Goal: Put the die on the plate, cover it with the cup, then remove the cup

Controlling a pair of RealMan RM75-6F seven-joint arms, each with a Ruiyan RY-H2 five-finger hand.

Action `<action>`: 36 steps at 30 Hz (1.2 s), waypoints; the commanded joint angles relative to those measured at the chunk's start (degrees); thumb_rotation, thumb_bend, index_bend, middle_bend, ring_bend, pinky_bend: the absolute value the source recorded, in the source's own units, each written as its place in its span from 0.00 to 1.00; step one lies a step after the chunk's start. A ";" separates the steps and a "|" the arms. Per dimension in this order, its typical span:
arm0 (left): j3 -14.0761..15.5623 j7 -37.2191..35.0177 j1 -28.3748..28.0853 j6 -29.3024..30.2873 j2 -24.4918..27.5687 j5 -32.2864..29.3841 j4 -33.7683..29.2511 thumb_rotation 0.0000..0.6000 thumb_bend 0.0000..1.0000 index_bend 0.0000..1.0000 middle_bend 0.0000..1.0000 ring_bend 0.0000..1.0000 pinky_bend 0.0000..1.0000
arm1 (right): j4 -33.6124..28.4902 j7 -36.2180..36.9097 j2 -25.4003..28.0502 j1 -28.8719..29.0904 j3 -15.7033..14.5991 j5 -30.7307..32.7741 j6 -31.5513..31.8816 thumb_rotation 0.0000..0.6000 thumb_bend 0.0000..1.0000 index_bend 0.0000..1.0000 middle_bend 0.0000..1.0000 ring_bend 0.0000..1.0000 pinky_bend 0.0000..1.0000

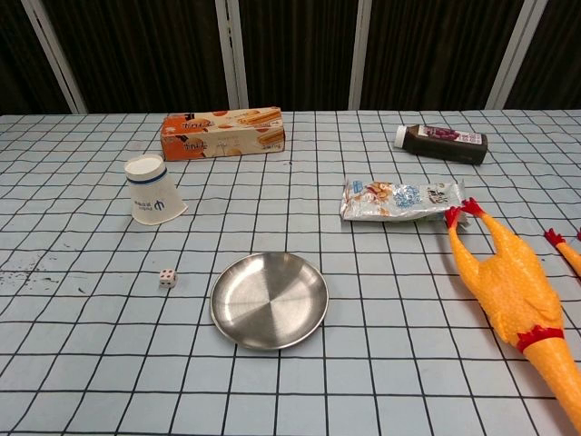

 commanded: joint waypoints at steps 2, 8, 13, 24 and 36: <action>0.02 -0.16 0.01 -0.13 0.10 -0.07 -0.03 1.00 0.17 0.10 0.00 0.00 0.00 | -0.10 -0.24 0.01 0.02 -0.04 0.03 -0.09 1.00 0.09 0.02 0.02 0.07 0.00; 0.25 0.05 0.24 0.15 0.21 0.32 -0.43 1.00 0.17 0.10 0.00 0.00 0.00 | -0.10 -0.23 0.14 -0.25 -0.28 0.00 0.07 1.00 0.09 0.02 0.02 0.07 0.00; 0.56 -0.19 0.26 0.08 0.32 0.90 -0.50 1.00 0.17 0.10 0.00 0.00 0.00 | -0.56 -0.13 0.43 -0.42 -0.28 -0.20 0.53 1.00 0.09 0.03 0.02 0.07 0.00; 0.49 0.96 -0.41 -1.73 -0.32 -0.17 -0.08 1.00 0.17 0.12 0.00 0.00 0.00 | -0.58 0.07 0.57 -0.49 -0.12 0.57 0.22 1.00 0.09 0.02 0.02 0.07 0.00; 0.19 2.11 -5.39 -6.74 -1.65 4.65 -2.92 1.00 0.17 0.20 0.02 0.00 0.00 | -0.88 -0.17 0.42 -0.29 -0.43 0.58 -0.59 1.00 0.09 0.02 0.02 0.07 0.00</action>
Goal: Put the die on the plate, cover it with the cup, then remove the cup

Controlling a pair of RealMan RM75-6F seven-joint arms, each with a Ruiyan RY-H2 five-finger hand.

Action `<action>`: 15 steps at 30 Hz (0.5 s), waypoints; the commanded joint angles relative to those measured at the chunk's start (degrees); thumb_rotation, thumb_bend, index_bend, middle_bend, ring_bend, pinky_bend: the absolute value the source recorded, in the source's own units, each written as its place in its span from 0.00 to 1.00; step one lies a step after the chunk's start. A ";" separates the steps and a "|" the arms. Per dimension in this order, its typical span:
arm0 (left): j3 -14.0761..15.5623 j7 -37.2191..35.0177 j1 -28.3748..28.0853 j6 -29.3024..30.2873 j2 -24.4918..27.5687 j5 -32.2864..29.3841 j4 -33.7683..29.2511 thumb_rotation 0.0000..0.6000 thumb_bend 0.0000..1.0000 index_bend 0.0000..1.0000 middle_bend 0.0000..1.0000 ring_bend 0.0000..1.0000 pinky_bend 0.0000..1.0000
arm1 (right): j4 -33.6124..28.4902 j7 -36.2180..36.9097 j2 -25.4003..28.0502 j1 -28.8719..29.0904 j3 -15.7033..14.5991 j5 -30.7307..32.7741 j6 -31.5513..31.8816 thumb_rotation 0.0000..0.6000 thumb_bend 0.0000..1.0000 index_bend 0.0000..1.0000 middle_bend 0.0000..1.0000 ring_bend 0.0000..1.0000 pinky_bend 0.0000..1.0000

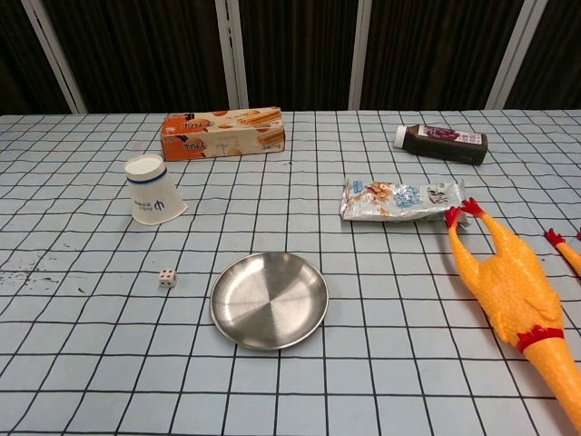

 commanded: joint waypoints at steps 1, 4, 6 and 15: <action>-0.35 2.58 -3.84 -5.45 -0.30 1.38 -3.66 1.00 0.18 0.21 0.02 0.00 0.00 | 0.00 0.04 -0.08 0.13 -0.03 -0.12 -0.14 1.00 0.09 0.02 0.02 0.07 0.00; -1.25 6.34 -7.16 -10.20 -0.75 1.05 -7.61 1.00 0.19 0.23 0.03 0.00 0.02 | 0.09 -0.07 -0.16 0.25 -0.10 -0.21 -0.38 1.00 0.09 0.03 0.02 0.07 0.00; -2.29 10.16 -9.58 -13.86 -2.09 -0.73 -10.09 1.00 0.19 0.24 0.03 0.00 0.03 | 0.13 -0.05 -0.18 0.30 -0.20 -0.20 -0.60 1.00 0.09 0.03 0.02 0.07 0.00; -5.55 21.29 -17.17 -25.88 -11.25 -14.60 -12.93 1.00 0.26 0.25 0.03 0.00 0.03 | 0.30 1.12 0.26 0.07 -0.03 0.03 -0.18 1.00 0.09 0.02 0.02 0.07 0.00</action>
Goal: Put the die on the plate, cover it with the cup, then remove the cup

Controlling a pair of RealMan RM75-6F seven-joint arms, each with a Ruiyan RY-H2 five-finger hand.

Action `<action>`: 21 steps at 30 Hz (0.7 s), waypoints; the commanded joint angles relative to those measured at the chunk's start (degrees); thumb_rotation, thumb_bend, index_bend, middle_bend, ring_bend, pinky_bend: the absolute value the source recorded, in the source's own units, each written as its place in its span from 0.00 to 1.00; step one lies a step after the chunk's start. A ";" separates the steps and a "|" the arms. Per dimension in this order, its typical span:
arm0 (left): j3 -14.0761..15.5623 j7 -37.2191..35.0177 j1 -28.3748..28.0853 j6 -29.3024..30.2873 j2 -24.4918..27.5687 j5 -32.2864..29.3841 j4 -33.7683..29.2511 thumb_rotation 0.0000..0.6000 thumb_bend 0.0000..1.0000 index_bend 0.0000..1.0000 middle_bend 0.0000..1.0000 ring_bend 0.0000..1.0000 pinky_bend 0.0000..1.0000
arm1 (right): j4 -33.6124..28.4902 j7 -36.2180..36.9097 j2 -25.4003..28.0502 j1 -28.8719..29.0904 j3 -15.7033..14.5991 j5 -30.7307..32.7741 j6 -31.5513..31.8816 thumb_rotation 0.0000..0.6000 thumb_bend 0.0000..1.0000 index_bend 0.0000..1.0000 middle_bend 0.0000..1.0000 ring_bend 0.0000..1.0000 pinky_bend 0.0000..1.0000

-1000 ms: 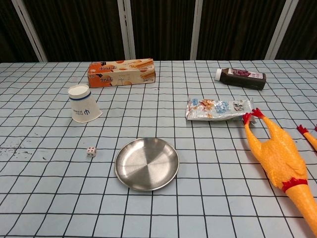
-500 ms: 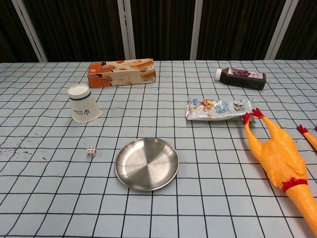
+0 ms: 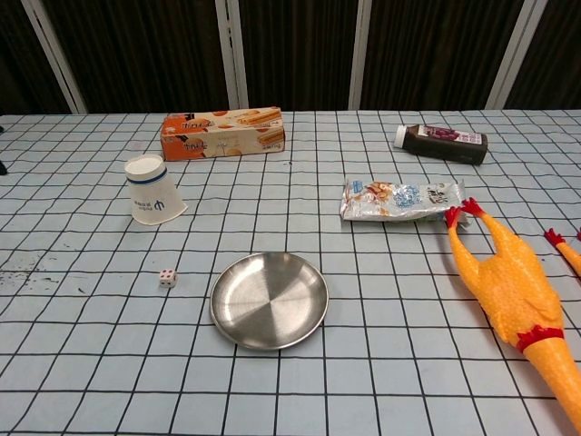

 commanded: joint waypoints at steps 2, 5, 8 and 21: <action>-2.86 3.82 -5.53 -7.53 -7.50 -10.95 -0.61 1.00 0.27 0.25 0.03 0.00 0.03 | 0.23 0.72 0.25 -0.09 0.08 0.30 -0.03 1.00 0.09 0.02 0.02 0.07 0.00; -4.31 6.18 -8.36 -9.98 -11.52 -17.73 1.59 1.00 0.28 0.25 0.03 0.00 0.03 | 0.51 1.42 0.42 -0.05 0.20 0.51 -0.13 1.00 0.09 0.02 0.02 0.07 0.00; -5.08 8.48 -10.59 -10.85 -14.80 -22.59 3.71 1.00 0.29 0.26 0.04 0.00 0.03 | 0.59 1.80 0.55 -0.14 0.17 0.33 0.11 1.00 0.09 0.02 0.02 0.07 0.00; -6.60 11.99 -16.08 -9.18 -24.05 -29.62 10.59 1.00 0.40 0.29 0.06 0.00 0.03 | 0.69 2.38 0.84 -0.24 0.10 0.14 0.29 1.00 0.09 0.03 0.02 0.07 0.00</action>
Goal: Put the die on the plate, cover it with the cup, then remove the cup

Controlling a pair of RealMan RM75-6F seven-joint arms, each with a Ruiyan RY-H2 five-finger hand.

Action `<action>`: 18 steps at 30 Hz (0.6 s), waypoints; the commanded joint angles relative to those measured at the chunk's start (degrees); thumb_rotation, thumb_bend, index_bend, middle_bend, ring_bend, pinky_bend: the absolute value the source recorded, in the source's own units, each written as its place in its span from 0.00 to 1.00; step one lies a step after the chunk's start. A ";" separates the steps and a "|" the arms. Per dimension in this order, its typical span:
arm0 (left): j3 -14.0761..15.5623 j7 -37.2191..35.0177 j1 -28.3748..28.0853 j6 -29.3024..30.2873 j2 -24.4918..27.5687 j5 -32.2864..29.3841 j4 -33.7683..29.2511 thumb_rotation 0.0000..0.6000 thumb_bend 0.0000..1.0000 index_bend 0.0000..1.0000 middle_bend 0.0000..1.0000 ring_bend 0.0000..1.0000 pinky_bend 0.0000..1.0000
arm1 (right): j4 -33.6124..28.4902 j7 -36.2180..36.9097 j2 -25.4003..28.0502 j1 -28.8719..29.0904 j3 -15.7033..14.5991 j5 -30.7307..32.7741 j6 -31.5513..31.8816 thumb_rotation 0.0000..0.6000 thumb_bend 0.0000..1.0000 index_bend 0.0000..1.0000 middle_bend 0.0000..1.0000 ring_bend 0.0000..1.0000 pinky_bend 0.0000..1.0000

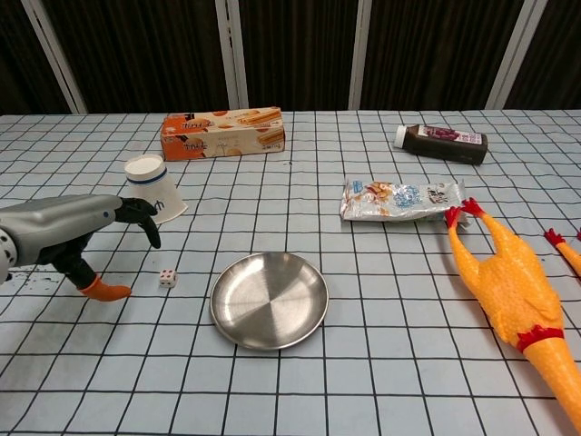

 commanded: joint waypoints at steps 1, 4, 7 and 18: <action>-0.33 0.40 -1.18 0.65 -1.80 -0.84 1.41 1.00 0.40 0.30 0.06 0.00 0.03 | -0.05 -0.09 -0.01 0.02 -0.01 0.05 -0.08 1.00 0.09 0.03 0.02 0.07 0.00; 0.23 0.69 -1.83 1.12 -3.11 -0.94 2.48 1.00 0.40 0.30 0.06 0.00 0.03 | -0.12 -0.11 0.01 0.04 0.00 0.05 -0.10 1.00 0.09 0.03 0.02 0.07 0.00; 0.68 1.37 -2.40 1.83 -4.14 -1.28 3.50 1.00 0.40 0.31 0.06 0.00 0.03 | -0.10 -0.06 0.00 0.04 -0.03 0.05 -0.15 1.00 0.09 0.03 0.02 0.07 0.00; 1.35 1.25 -4.02 2.86 -7.12 -1.75 6.03 1.00 0.40 0.36 0.07 0.00 0.03 | 0.09 0.02 -0.09 0.22 -0.07 0.31 -0.74 1.00 0.09 0.02 0.02 0.07 0.00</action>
